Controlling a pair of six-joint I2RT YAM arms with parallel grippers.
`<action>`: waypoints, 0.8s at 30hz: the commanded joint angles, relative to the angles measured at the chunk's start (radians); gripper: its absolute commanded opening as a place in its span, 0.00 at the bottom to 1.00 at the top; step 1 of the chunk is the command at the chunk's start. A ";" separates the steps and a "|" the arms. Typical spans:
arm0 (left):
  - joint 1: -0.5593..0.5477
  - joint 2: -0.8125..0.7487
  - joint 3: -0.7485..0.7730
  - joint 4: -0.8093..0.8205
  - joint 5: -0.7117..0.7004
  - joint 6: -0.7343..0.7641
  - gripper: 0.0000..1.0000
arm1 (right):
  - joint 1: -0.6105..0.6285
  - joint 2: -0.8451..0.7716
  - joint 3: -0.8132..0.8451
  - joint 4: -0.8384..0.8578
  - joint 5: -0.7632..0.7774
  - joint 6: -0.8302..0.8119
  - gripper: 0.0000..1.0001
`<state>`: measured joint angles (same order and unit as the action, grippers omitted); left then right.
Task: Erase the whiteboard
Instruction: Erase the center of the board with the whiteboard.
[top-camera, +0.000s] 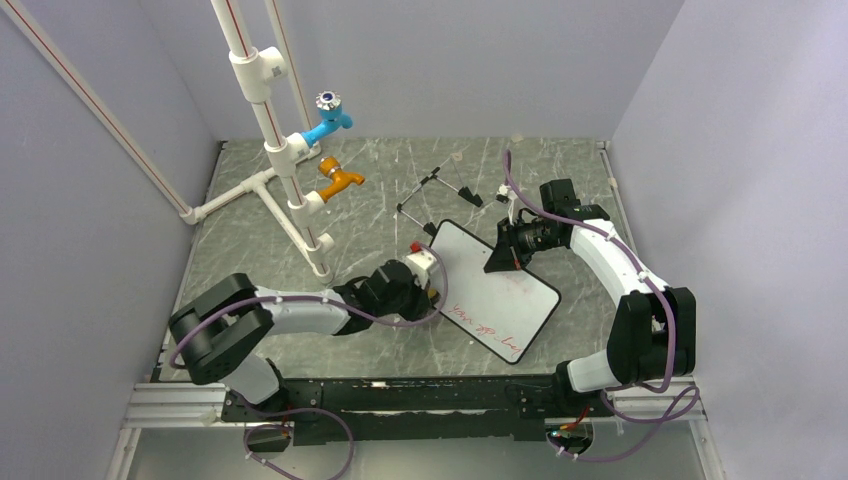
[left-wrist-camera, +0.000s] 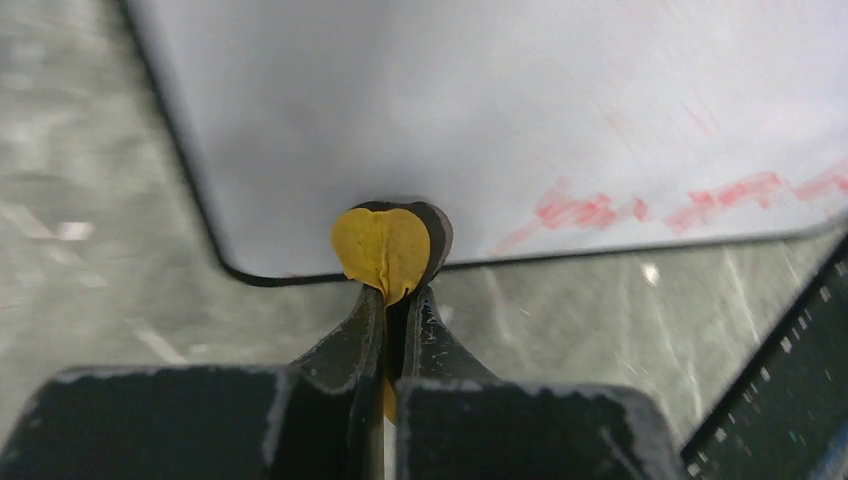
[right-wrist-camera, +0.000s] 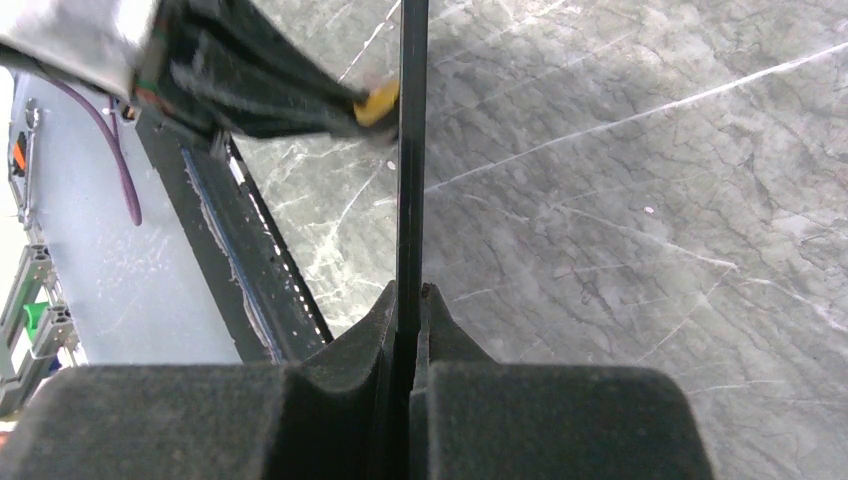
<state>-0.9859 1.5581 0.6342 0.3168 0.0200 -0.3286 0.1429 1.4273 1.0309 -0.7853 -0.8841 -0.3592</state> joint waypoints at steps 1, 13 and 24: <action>0.079 -0.090 0.019 -0.031 -0.161 0.005 0.00 | 0.023 -0.010 -0.004 0.053 -0.005 -0.107 0.00; -0.034 -0.012 0.071 0.041 0.084 0.110 0.00 | 0.023 -0.008 -0.004 0.052 -0.003 -0.106 0.00; -0.171 0.078 0.055 0.114 -0.066 -0.006 0.00 | 0.023 -0.008 -0.005 0.054 -0.005 -0.106 0.00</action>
<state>-1.1545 1.6291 0.6724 0.3626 0.0582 -0.2737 0.1585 1.4273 1.0309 -0.7898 -0.8909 -0.3664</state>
